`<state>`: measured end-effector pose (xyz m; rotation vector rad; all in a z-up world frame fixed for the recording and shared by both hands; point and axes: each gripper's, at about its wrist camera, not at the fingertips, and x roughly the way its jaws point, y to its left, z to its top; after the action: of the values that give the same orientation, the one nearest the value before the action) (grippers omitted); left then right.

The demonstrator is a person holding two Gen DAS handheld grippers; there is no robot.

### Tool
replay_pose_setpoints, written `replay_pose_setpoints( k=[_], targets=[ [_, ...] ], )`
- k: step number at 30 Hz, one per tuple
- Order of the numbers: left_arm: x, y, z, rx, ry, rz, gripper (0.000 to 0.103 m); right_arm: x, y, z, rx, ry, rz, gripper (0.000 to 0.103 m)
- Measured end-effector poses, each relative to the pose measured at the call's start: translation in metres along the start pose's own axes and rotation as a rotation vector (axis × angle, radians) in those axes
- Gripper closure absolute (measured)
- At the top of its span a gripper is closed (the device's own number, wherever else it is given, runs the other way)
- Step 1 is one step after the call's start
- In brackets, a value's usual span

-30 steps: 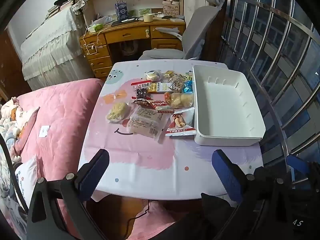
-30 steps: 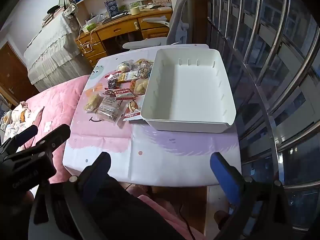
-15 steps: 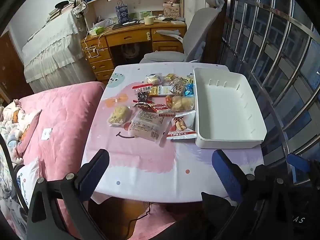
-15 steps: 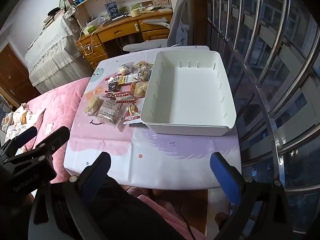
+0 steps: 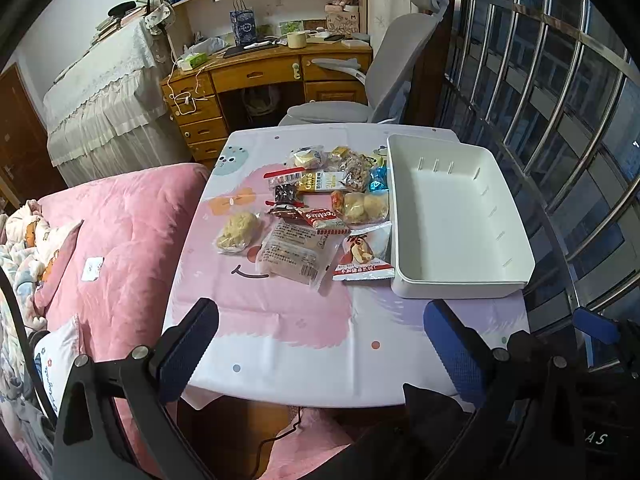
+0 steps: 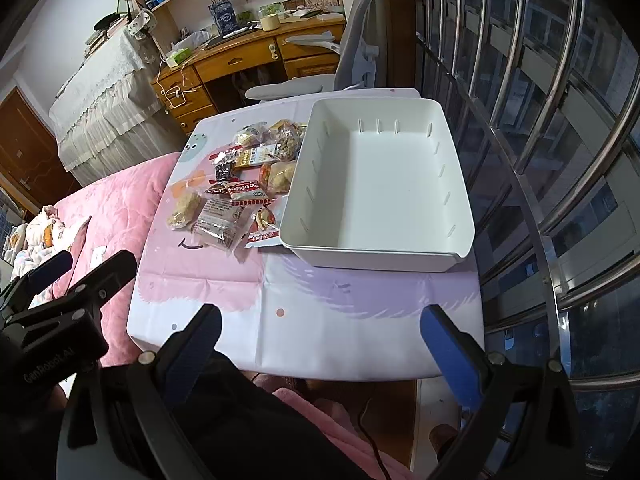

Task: Organize snacks
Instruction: 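Move both tools toward the snack pile on the table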

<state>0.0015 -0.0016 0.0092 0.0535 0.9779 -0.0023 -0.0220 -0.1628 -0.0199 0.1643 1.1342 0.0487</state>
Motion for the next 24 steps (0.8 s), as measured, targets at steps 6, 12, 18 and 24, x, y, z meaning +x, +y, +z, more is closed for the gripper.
replay_pose_setpoints(
  k=[6,12,18,24],
  targets=[
    [0.005,0.001,0.002,-0.002,0.008,0.009,0.001,0.004,0.001,0.000,-0.002,0.006,-0.001,0.003],
    [0.011,0.003,0.002,-0.003,0.011,0.015,0.001,0.008,0.002,0.002,-0.004,0.012,0.001,0.003],
    [0.016,0.011,0.001,-0.022,0.018,0.023,0.001,0.015,0.004,0.006,-0.012,0.028,0.006,0.003],
    [0.017,0.018,0.002,-0.020,0.022,0.028,0.001,0.017,0.011,0.010,-0.015,0.039,0.008,0.003]
  ],
)
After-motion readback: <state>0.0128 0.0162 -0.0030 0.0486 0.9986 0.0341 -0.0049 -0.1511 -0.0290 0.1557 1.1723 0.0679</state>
